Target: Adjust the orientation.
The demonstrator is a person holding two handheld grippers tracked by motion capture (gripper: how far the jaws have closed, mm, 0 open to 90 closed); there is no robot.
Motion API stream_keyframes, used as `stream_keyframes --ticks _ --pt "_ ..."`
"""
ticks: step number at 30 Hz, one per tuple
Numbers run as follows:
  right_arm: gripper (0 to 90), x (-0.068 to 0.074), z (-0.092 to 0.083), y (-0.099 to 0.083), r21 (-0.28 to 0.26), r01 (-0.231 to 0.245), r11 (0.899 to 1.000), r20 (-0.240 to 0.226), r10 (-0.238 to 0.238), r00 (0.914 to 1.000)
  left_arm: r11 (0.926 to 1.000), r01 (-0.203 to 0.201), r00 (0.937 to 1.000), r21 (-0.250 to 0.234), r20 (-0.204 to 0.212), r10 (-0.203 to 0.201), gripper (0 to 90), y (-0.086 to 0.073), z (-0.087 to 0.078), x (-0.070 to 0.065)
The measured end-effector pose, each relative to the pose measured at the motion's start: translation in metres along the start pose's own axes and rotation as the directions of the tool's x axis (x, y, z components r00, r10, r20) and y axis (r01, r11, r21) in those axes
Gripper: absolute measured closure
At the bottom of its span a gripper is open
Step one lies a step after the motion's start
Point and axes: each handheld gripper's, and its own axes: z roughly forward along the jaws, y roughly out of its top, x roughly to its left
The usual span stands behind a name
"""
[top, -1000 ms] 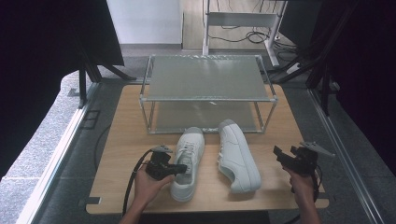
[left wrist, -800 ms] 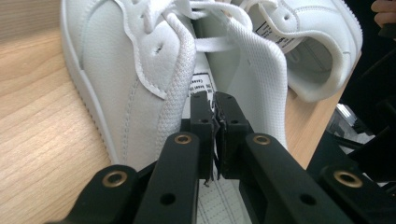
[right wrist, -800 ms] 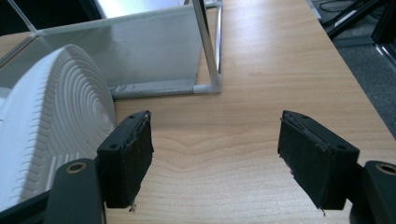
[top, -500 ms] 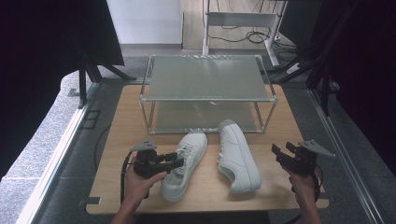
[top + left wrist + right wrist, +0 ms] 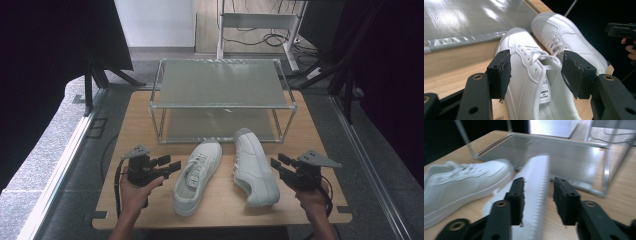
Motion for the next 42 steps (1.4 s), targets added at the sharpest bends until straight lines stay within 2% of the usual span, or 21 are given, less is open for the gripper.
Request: stream_keyframes --ticks 1,2,4,7,9,12,13,14,17,20,21,22,23,24,25,27,29,30,31,34,42 --pt "71.2 0.007 0.003 0.001 0.017 0.019 1.0 -0.031 -0.019 0.9993 0.9999 0.011 0.9999 0.005 0.002 -0.011 40.8 -0.001 0.001 0.001" --pt "71.2 0.007 0.003 0.001 0.017 0.019 1.0 -0.031 -0.019 0.9993 0.9999 0.011 0.9999 0.005 0.002 -0.011 40.9 -0.001 0.001 0.001" --pt "84.2 0.022 0.009 0.001 0.047 0.051 0.998 -0.1 -0.046 0.9939 0.9994 0.033 0.9991 -0.015 0.027 -0.032 41.0 0.001 -0.003 0.001" --pt "90.0 0.032 0.013 -0.001 0.065 0.069 0.995 -0.137 -0.06 0.9887 0.9992 0.032 0.9993 -0.022 0.022 -0.032 41.1 0.001 -0.006 0.002" --pt "90.0 0.046 0.016 -0.006 0.078 0.102 0.992 -0.164 -0.089 0.9825 0.9988 0.042 0.9989 -0.024 0.022 -0.042 41.0 0.002 -0.009 0.004" --pt "90.0 0.055 0.019 -0.008 0.092 0.126 0.988 -0.191 -0.106 0.9759 0.9983 0.053 0.9985 -0.025 0.018 -0.053 41.1 0.002 -0.011 0.007" --pt "90.0 0.063 0.023 -0.01 0.113 0.158 0.981 -0.212 -0.132 0.9683 0.998 0.059 0.9981 -0.022 0.018 -0.059 41.1 0.001 -0.012 0.01" --pt "90.0 0.063 0.023 -0.01 0.113 0.158 0.981 -0.212 -0.132 0.9683 0.998 0.059 0.9981 -0.022 0.018 -0.059 41.1 0.001 -0.012 0.01" --pt "90.0 0.075 0.035 -0.02 0.171 0.201 0.965 -0.213 -0.163 0.9635 0.9978 0.064 0.9978 -0.016 0.019 -0.064 41.1 0.001 -0.012 0.011" --pt "90.0 0.078 0.04 -0.025 0.19 0.206 0.96 -0.208 -0.166 0.9639 0.998 0.063 0.9978 -0.008 0.022 -0.062 41.1 0.001 -0.011 0.011" --pt "90.0 0.082 0.043 -0.031 0.212 0.239 0.948 -0.198 -0.197 0.96 0.9979 0.064 0.9977 -0.003 0.024 -0.064 41.1 0.0 -0.011 0.012" --pt "90.0 0.082 0.043 -0.031 0.212 0.239 0.948 -0.198 -0.197 0.96 0.9979 0.064 0.9977 -0.003 0.024 -0.064 41.1 0.0 -0.011 0.012" --pt "90.0 0.084 0.045 -0.036 0.235 0.253 0.939 -0.18 -0.214 0.9602 0.9978 0.066 0.9976 -0.003 0.021 -0.066 41.1 0.0 -0.012 0.012" --pt "90.0 0.084 0.045 -0.036 0.235 0.253 0.939 -0.18 -0.214 0.9602 0.9978 0.066 0.9976 -0.003 0.021 -0.066 41.1 0.0 -0.012 0.012" --pt "90.0 0.083 0.045 -0.04 0.255 0.263 0.931 -0.154 -0.23 0.9609 0.9977 0.068 0.9974 -0.002 0.021 -0.068 41.1 0.0 -0.012 0.013" --pt "90.0 0.079 0.044 -0.044 0.266 0.254 0.93 -0.137 -0.224 0.965 0.9973 0.073 0.9971 -0.003 0.021 -0.073 41.2 0.0 -0.013 0.014" --pt "90.0 0.074 0.041 -0.045 0.247 0.219 0.944 -0.156 -0.184 0.9704 0.9974 0.072 0.9972 0.001 0.021 -0.072 41.2 0.0 -0.013 0.014" --pt "90.0 0.074 0.041 -0.045 0.247 0.219 0.944 -0.156 -0.184 0.9704 0.9974 0.072 0.9972 0.001 0.021 -0.072 41.2 0.0 -0.013 0.014" --pt "90.0 0.071 0.036 -0.045 0.234 0.193 0.953 -0.159 -0.159 0.9745 0.9974 0.072 0.9972 0.002 0.02 -0.072 41.4 -0.001 -0.012 0.015" --pt "90.0 0.066 0.03 -0.045 0.205 0.177 0.963 -0.143 -0.149 0.9784 0.9972 0.075 0.997 0.005 0.018 -0.075 41.6 -0.001 -0.012 0.015" --pt "90.0 0.048 0.016 -0.043 0.167 0.094 0.981 -0.18 -0.064 0.9815 0.9971 0.075 0.9971 0.005 0.013 -0.075 42.0 -0.002 -0.014 0.016"
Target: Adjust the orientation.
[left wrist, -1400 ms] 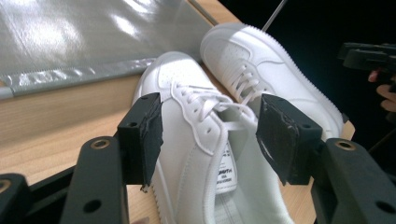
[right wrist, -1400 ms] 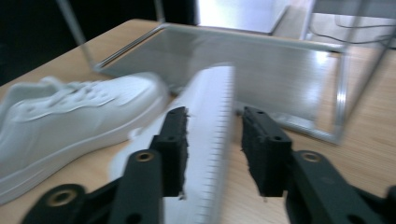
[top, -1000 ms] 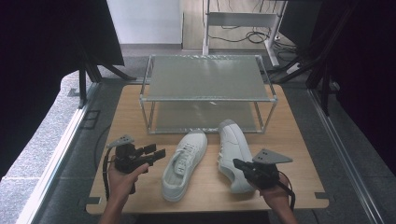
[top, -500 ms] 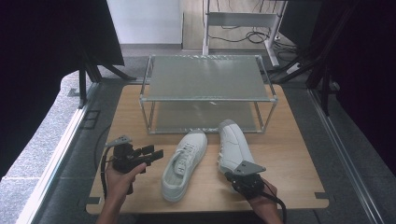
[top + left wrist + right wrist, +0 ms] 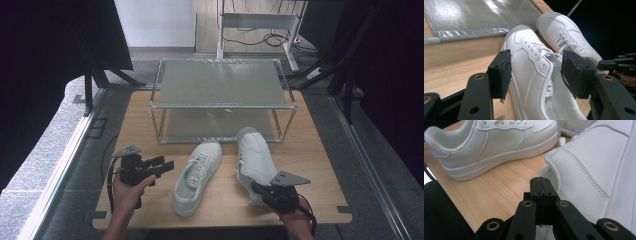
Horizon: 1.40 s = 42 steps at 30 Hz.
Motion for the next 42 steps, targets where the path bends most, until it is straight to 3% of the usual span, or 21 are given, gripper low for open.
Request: stream_keyframes --ticks 8,12,20,24,27,32,34,35,38,39,41,42 --pt "90.0 -0.014 -0.018 0.0 -0.051 -0.039 0.998 0.039 0.041 0.9984 1.0 0.001 1.0 0.005 0.0 -0.001 42.2 0.0 0.0 0.001" --pt "90.0 -0.027 -0.027 -0.002 -0.083 -0.092 0.992 0.031 0.095 0.995 0.9999 -0.003 1.0 0.014 -0.005 0.003 42.8 -0.001 0.002 0.001" --pt "90.0 -0.048 -0.039 -0.007 -0.119 -0.142 0.983 0.038 0.148 0.9883 0.9998 -0.003 0.9999 0.022 -0.01 0.003 42.9 -0.001 0.003 0.0" --pt "90.0 -0.068 -0.045 -0.015 -0.151 -0.215 0.965 0.039 0.223 0.974 0.9996 -0.001 0.9999 0.03 -0.014 0.001 42.8 -0.002 0.006 0.0" --pt "90.0 -0.074 -0.046 -0.018 -0.156 -0.229 0.961 0.048 0.239 0.9699 0.9991 0.003 0.9998 0.043 -0.021 -0.002 42.8 -0.004 0.009 0.001" --pt "90.0 -0.093 -0.052 -0.028 -0.148 -0.253 0.956 0.141 0.274 0.9515 0.9987 0.004 0.9997 0.051 -0.024 -0.002 42.8 -0.005 0.012 0.002" --pt "90.0 -0.095 -0.053 -0.031 -0.158 -0.262 0.952 0.137 0.284 0.9491 0.9986 0.002 0.9995 0.053 -0.031 0.0 42.8 -0.005 0.012 0.002" --pt "90.0 -0.097 -0.054 -0.034 -0.182 -0.286 0.941 0.114 0.309 0.9441 0.9984 0.001 0.9993 0.056 -0.037 0.001 42.7 -0.005 0.012 0.002" --pt "88.5 -0.091 -0.055 -0.031 -0.203 -0.26 0.944 0.136 0.29 0.9473 0.9982 -0.001 0.9991 0.06 -0.043 0.004 42.7 -0.005 0.012 0.002" --pt "89.7 -0.08 -0.057 -0.024 -0.218 -0.207 0.954 0.157 0.244 0.957 0.9981 -0.001 0.9991 0.062 -0.043 0.004 42.7 -0.006 0.013 0.002" --pt "90.0 -0.067 -0.056 -0.017 -0.21 -0.151 0.966 0.161 0.187 0.9692 0.998 0.0 0.999 0.063 -0.044 0.003 42.7 -0.006 0.013 0.003" --pt "90.0 -0.067 -0.056 -0.017 -0.21 -0.151 0.966 0.161 0.187 0.9692 0.998 0.0 0.999 0.063 -0.044 0.003 42.6 -0.006 0.013 0.003"
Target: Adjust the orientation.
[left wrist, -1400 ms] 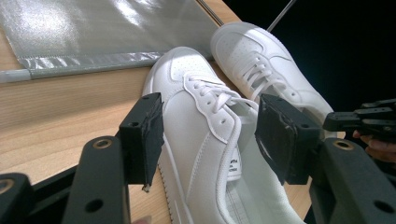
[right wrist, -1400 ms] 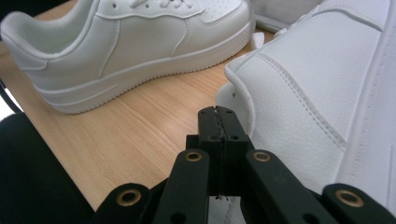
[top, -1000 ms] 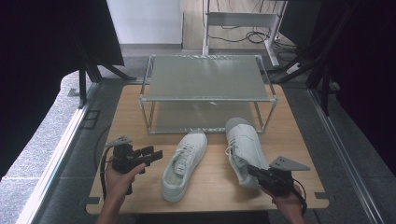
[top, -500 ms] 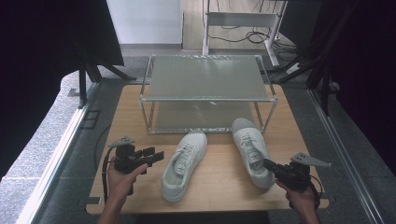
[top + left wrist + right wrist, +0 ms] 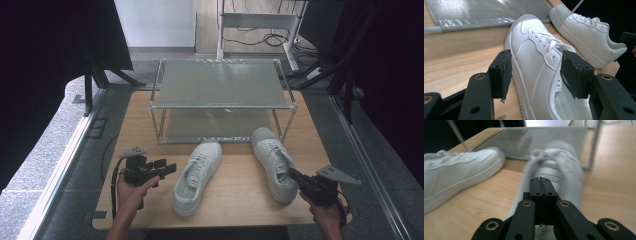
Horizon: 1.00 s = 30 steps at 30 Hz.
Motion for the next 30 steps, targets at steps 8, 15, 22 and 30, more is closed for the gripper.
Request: stream_keyframes --ticks 8,15,22,30 --pt "90.0 0.04 0.021 -0.01 0.137 0.147 0.98 -0.055 -0.141 0.9885 1.0 0.004 1.0 0.005 0.004 -0.004 42.4 0.0 0.001 0.0" --pt "90.0 0.029 0.016 -0.017 0.165 0.143 0.976 -0.036 -0.139 0.9897 0.9999 0.015 0.9999 0.006 0.003 -0.015 42.4 -0.001 0.001 0.003" --pt "90.0 0.027 0.01 -0.015 0.17 0.162 0.972 -0.025 -0.16 0.9868 0.9998 0.019 0.9998 0.002 0.005 -0.019 42.3 -0.001 0.0 0.004" --pt "90.0 0.041 0.018 -0.017 0.218 0.212 0.953 -0.02 -0.213 0.9769 0.9997 0.025 0.9997 0.002 0.007 -0.025 42.3 -0.002 0.0 0.006"
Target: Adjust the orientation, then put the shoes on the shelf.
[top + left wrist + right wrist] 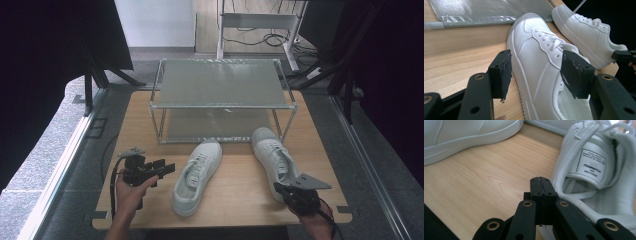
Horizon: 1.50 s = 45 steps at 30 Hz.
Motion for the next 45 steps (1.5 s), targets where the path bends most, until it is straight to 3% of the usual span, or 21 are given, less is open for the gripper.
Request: stream_keyframes --ticks 1,3,4,6,10,12,13,15,18,20,24,29,30,32,35,41,42,45 --pt "90.0 0.004 0.006 -0.002 0.039 0.024 0.999 0.018 -0.024 0.9995 1.0 0.001 1.0 0.001 0.0 -0.001 42.3 0.0 0.0 0.0" --pt "90.0 0.005 0.008 -0.003 0.049 0.024 0.999 0.019 -0.025 0.9995 1.0 0.001 1.0 -0.002 0.001 -0.001 42.3 0.0 0.0 -0.001" --pt "90.0 0.006 0.014 -0.008 0.093 0.038 0.995 0.036 -0.041 0.9985 1.0 0.001 1.0 -0.002 -0.001 -0.001 42.3 0.0 0.0 -0.001" --pt "90.0 0.004 0.014 -0.012 0.088 0.029 0.996 0.024 -0.031 0.9992 1.0 0.002 1.0 -0.006 0.0 -0.002 42.3 0.0 -0.001 0.0" --pt "90.0 -0.003 0.008 -0.015 0.1 0.013 0.995 0.049 -0.018 0.9986 0.9999 0.007 1.0 -0.008 -0.002 -0.007 42.3 0.0 -0.002 0.001" --pt "90.0 -0.014 0.001 -0.022 0.081 -0.038 0.996 0.045 0.034 0.9984 0.9999 0.008 1.0 -0.008 -0.004 -0.008 42.3 0.0 -0.002 0.001" --pt "90.0 -0.014 0.001 -0.022 0.081 -0.038 0.996 0.045 0.034 0.9984 1.0 0.008 1.0 -0.005 -0.005 -0.008 42.3 0.0 -0.001 0.001" --pt "90.0 -0.018 -0.003 -0.024 0.06 -0.07 0.996 0.012 0.07 0.9975 1.0 0.007 1.0 -0.002 -0.001 -0.007 42.3 0.0 0.0 0.001" --pt "90.0 -0.017 -0.005 -0.021 0.025 -0.071 0.997 -0.014 0.072 0.9973 1.0 0.002 1.0 0.001 0.004 -0.002 42.3 0.0 0.002 -0.001" --pt "84.0 -0.015 -0.011 -0.013 -0.039 -0.069 0.997 -0.074 0.066 0.995 0.9999 -0.008 1.0 -0.013 -0.004 0.008 42.6 0.001 0.001 -0.004" --pt "80.1 -0.015 -0.018 -0.003 -0.09 -0.054 0.994 -0.095 0.046 0.9945 0.9992 -0.039 0.9991 -0.013 -0.017 0.039 43.3 0.004 0.0 -0.01" --pt "69.5 -0.026 -0.027 0.016 -0.137 -0.049 0.989 -0.071 0.04 0.9967 0.997 -0.076 0.997 -0.012 -0.014 0.076 43.5 0.01 -0.005 -0.018" --pt "61.2 -0.034 -0.029 0.025 -0.142 -0.05 0.989 -0.053 0.043 0.9977 0.9959 -0.089 0.996 -0.015 -0.012 0.089 43.5 0.012 -0.008 -0.022" --pt "52.1 -0.043 -0.031 0.036 -0.125 -0.055 0.991 -0.053 0.049 0.9974 0.9948 -0.101 0.9948 -0.013 -0.011 0.101 43.2 0.013 -0.009 -0.025" --pt "46.4 -0.055 -0.029 0.05 -0.09 -0.032 0.995 -0.048 0.027 0.9985 0.9914 -0.131 0.9914 0.01 -0.011 0.131 43.9 0.018 -0.008 -0.028" --pt "39.5 -0.077 -0.012 0.06 0.001 -0.045 0.999 -0.049 0.045 0.9978 0.9859 -0.16 0.9867 0.049 -0.023 0.161 44.7 0.027 0.001 -0.032" --pt "38.6 -0.083 -0.006 0.061 0.037 -0.037 0.999 -0.025 0.038 0.999 0.9843 -0.165 0.9856 0.062 -0.025 0.167 44.8 0.029 0.004 -0.033" --pt "38.0 -0.09 0.003 0.06 0.078 -0.049 0.996 0.0 0.049 0.9988 0.9837 -0.161 0.9866 0.08 -0.013 0.163 44.7 0.031 0.007 -0.033"
